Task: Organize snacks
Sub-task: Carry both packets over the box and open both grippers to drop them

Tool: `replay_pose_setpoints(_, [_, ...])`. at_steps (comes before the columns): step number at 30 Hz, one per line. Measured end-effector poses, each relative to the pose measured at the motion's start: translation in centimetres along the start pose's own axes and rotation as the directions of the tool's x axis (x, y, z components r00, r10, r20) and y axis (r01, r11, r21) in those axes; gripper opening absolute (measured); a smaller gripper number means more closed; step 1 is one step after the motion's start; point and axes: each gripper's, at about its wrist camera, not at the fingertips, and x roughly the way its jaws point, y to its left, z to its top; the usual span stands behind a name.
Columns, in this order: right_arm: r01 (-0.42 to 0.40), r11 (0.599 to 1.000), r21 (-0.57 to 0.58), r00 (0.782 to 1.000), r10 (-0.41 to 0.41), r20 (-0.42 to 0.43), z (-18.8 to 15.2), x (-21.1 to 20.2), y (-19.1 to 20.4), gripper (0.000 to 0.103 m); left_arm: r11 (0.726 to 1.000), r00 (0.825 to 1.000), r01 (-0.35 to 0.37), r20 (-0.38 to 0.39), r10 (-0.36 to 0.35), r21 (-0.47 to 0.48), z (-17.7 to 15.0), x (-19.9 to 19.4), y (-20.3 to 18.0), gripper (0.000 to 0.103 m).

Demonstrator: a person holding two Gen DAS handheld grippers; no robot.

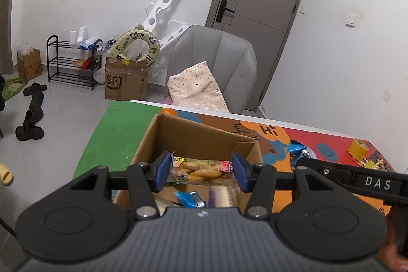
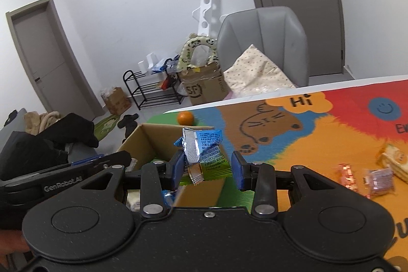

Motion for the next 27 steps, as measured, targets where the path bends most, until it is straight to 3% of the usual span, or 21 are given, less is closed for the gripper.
replay_pose_setpoints(5, [-0.016,1.0,-0.005,1.0,0.016,-0.009,0.1,1.3,1.2,0.037,0.999,0.999,-0.043,0.022,0.043,-0.015,0.1,0.2,0.9,0.054])
replay_pose_setpoints(16, [-0.064,0.998,-0.008,0.998,0.064,-0.028,0.7,3.8,3.0,0.037,0.997,0.998,-0.063,0.024,0.065,-0.054,0.8,-0.7,2.8,0.056])
replay_pose_setpoints(19, [-0.099,0.995,-0.004,0.995,0.099,-0.032,0.9,4.2,3.5,0.038,0.995,0.997,-0.078,0.023,0.079,-0.057,0.7,-0.7,3.0,0.061])
replay_pose_setpoints(23, [-0.107,0.994,0.016,0.994,0.107,-0.021,1.1,4.3,3.4,0.061,0.994,0.995,-0.098,0.016,0.099,-0.056,0.5,-0.7,3.0,0.065])
replay_pose_setpoints(27, [-0.091,0.995,0.04,0.995,0.092,-0.024,0.8,3.8,2.4,0.062,0.995,0.995,-0.096,0.017,0.096,-0.026,0.3,-0.8,2.3,0.074])
